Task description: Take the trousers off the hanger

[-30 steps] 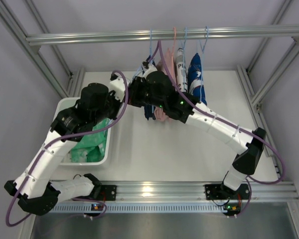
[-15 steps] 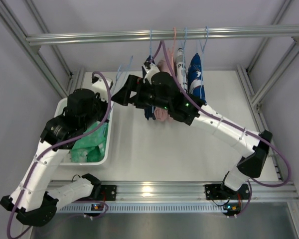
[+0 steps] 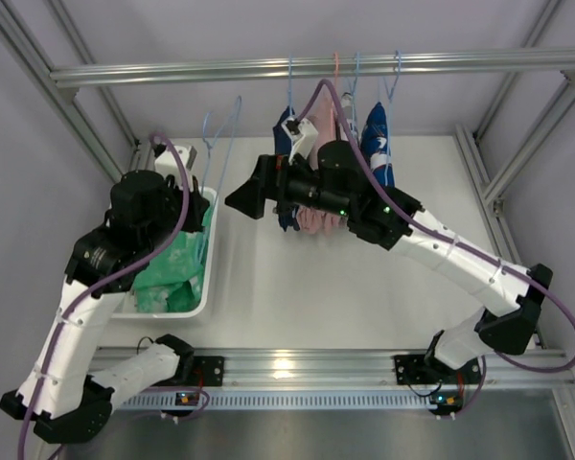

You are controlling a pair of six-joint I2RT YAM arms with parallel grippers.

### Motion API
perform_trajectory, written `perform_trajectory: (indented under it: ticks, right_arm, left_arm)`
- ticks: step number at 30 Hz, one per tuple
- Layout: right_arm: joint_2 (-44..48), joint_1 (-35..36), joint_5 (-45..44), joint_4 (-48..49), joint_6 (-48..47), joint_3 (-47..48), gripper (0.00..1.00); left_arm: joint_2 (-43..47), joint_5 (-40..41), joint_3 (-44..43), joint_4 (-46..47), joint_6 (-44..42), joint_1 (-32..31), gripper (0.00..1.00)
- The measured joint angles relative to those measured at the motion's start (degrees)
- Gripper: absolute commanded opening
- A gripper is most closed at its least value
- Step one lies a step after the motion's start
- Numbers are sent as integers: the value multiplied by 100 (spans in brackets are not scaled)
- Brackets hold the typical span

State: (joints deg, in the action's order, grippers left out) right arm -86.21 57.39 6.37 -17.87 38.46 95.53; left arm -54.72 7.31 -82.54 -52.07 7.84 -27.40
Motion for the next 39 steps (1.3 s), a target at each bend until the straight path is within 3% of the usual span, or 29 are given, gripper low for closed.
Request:
perform_trajectory:
  ticks: [16,27,39]
  right_arm:
    - [1408,-26,-72,225,-2275,-367,99]
    - [1878,-907,-90,208,-2317,-826,100]
    - [2194,-1126,-22,251,-2127,-1150,99]
  left_arm:
    - [-1963,98,-1685,286,511,13,0]
    - [-2756,396,-2100,560,656,-81,0]
    - [-3091,461,-2455,859,846,-181,0]
